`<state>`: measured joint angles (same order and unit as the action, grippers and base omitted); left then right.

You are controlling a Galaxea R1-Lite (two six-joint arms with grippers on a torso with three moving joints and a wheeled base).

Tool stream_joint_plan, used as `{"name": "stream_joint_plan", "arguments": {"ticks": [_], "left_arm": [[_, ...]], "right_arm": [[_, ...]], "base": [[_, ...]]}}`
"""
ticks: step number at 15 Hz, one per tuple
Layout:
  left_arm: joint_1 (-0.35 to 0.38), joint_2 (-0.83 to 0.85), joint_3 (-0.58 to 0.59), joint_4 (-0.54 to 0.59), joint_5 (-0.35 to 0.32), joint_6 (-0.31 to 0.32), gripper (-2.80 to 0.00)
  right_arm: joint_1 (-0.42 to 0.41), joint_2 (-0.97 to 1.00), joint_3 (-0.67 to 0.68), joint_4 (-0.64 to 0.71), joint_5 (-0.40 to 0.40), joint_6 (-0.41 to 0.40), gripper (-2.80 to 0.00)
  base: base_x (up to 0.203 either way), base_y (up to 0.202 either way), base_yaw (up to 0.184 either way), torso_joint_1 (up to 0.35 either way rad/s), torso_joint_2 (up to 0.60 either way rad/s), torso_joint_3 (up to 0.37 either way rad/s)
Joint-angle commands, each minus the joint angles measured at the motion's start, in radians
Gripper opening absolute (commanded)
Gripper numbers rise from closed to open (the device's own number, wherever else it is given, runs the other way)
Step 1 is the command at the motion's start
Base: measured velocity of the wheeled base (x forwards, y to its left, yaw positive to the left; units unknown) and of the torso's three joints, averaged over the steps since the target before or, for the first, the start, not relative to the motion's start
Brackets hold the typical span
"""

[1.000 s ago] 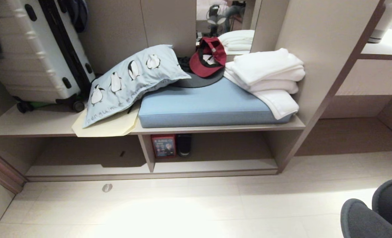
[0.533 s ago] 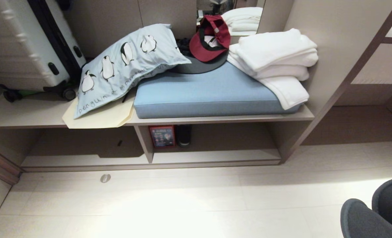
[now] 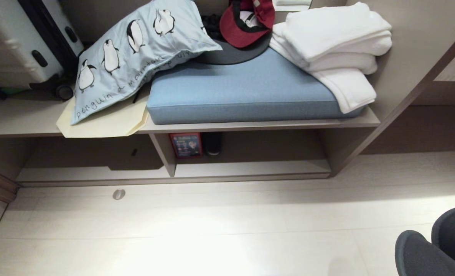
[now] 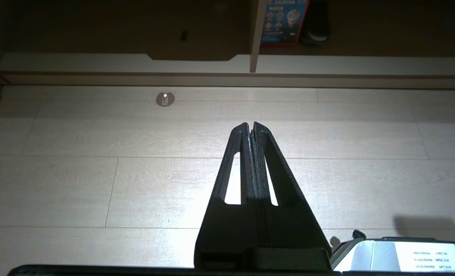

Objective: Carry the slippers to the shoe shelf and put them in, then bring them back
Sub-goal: Place the slippers into the shoe cabinet

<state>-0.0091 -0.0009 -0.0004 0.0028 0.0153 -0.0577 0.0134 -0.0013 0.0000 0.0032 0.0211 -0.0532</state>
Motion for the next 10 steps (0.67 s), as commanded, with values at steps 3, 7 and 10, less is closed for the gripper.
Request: {"name": "stream_joint_plan", "arguments": {"ticks": [3,7,10], "left_arm": [[0.0,0.001,-0.001,0.002,0.0,0.0,-2.8],[0.0,0.002,-0.004,0.01,0.002,0.002,-2.8],[0.0,0.002,-0.004,0.01,0.002,0.001,-2.8]], "right_arm": [[0.0,0.0,0.002,0.0,0.0,0.0,-2.8],[0.0,0.0,0.002,0.0,0.0,0.0,-2.8],[0.0,0.0,0.002,0.0,0.0,0.0,-2.8]], "base": [[0.0,0.0,0.0,0.0,0.0,-0.196],[0.0,0.0,0.0,0.002,0.0,-0.198],[0.0,0.0,0.0,0.002,0.0,-0.197]]}}
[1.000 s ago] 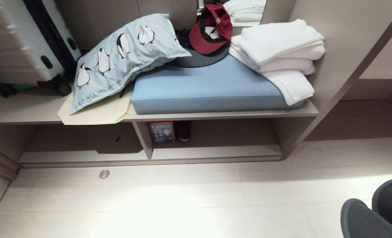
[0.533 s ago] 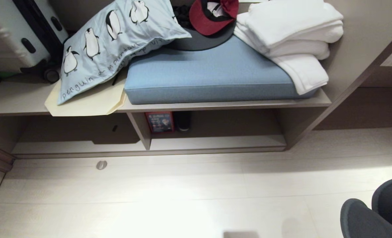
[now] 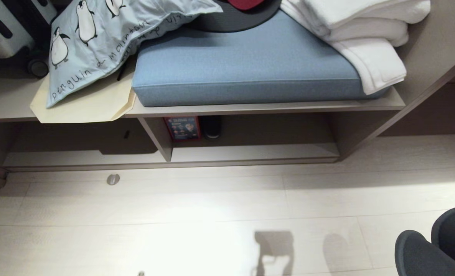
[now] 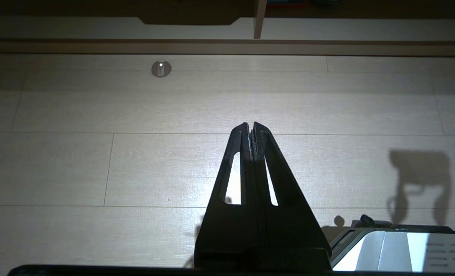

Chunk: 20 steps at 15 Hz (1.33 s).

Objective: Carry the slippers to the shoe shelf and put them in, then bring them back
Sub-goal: Place the slippers into the shoe cabinet

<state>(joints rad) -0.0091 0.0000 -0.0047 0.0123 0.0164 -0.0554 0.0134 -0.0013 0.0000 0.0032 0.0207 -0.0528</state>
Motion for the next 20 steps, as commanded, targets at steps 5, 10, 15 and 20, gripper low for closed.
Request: {"name": "stream_joint_plan", "arguments": {"ticks": [5,10,15,20], "left_arm": [[0.0,0.006,0.0,0.0,0.0,0.0,-2.8],[0.0,0.025,0.0,0.0,0.0,-0.001,-2.8],[0.0,0.014,0.0,0.0,0.0,-0.001,-2.8],[0.0,0.002,0.0,0.0,0.0,-0.001,-2.8]], "right_arm": [[0.0,0.0,0.002,0.0,0.001,-0.001,-2.8],[0.0,0.0,0.002,0.0,0.001,0.0,-2.8],[0.0,0.0,0.002,0.0,0.001,-0.001,-2.8],[0.0,0.0,0.002,0.0,0.001,-0.001,-2.8]], "base": [[0.0,0.0,0.0,0.002,0.0,-0.198],[0.0,0.0,0.0,0.004,0.0,-0.196],[0.0,0.0,0.0,0.001,0.0,-0.2],[0.0,0.0,0.0,0.002,0.0,-0.2]]}}
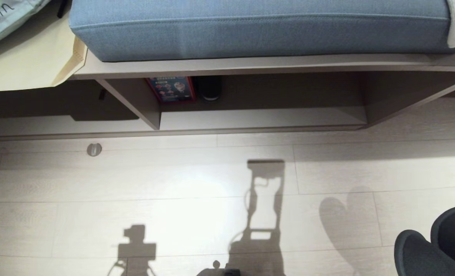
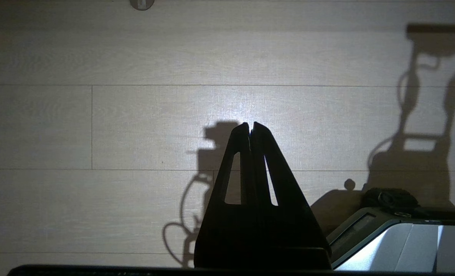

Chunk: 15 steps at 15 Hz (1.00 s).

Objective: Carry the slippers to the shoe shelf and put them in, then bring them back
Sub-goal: Place the slippers into the shoe cabinet

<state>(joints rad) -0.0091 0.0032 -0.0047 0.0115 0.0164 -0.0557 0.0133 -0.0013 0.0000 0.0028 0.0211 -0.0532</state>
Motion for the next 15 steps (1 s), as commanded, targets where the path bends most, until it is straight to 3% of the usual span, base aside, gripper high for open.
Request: {"name": "stream_joint_plan", "arguments": {"ticks": [1,15], "left_arm": [[0.0,-0.002,0.0,0.001,0.0,-0.001,-2.8],[0.0,-0.002,0.0,0.001,0.0,-0.001,-2.8]], "right_arm": [[0.001,0.0,0.002,0.0,0.0,0.0,-2.8],[0.001,0.0,0.002,0.0,0.0,0.0,-2.8]], "base": [[0.0,0.0,0.0,0.002,0.01,-0.203],[0.0,0.0,0.0,0.002,0.0,-0.197]]}}
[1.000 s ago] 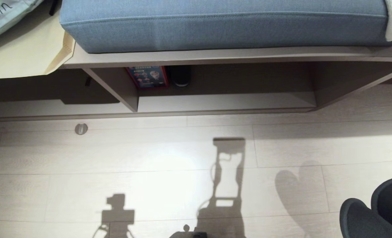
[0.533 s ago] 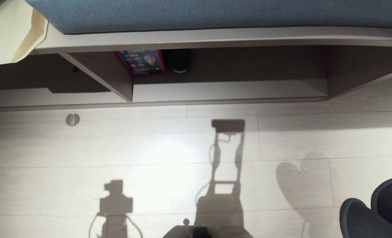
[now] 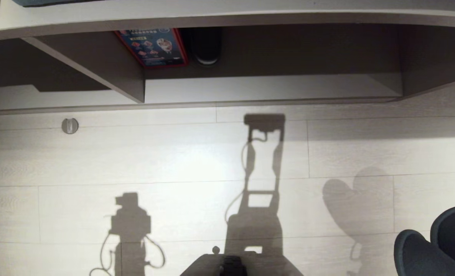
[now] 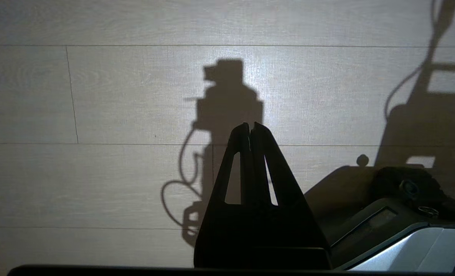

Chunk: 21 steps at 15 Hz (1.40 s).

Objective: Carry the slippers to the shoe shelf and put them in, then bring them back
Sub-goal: Place the slippers into the shoe cabinet

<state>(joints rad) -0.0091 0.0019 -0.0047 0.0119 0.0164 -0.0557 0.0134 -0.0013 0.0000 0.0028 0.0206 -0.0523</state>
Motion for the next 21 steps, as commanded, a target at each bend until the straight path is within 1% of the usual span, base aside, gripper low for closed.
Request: {"name": "stream_joint_plan", "arguments": {"ticks": [1,15,21], "left_arm": [[0.0,0.0,0.0,0.0,0.0,-0.003,-2.8],[0.0,0.0,0.001,-0.001,0.0,-0.003,-2.8],[0.0,-0.002,0.005,-0.012,-0.001,-0.004,-2.8]], "right_arm": [[0.0,0.0,0.002,0.0,0.001,-0.001,-2.8],[0.0,0.0,0.002,0.0,0.001,-0.001,-2.8],[0.0,0.0,0.002,0.0,0.001,-0.001,-2.8]], "base": [[0.0,0.0,0.0,0.002,0.0,-0.189],[0.0,0.0,0.0,0.002,0.0,-0.196],[0.0,0.0,0.0,0.003,0.0,-0.043]]}}
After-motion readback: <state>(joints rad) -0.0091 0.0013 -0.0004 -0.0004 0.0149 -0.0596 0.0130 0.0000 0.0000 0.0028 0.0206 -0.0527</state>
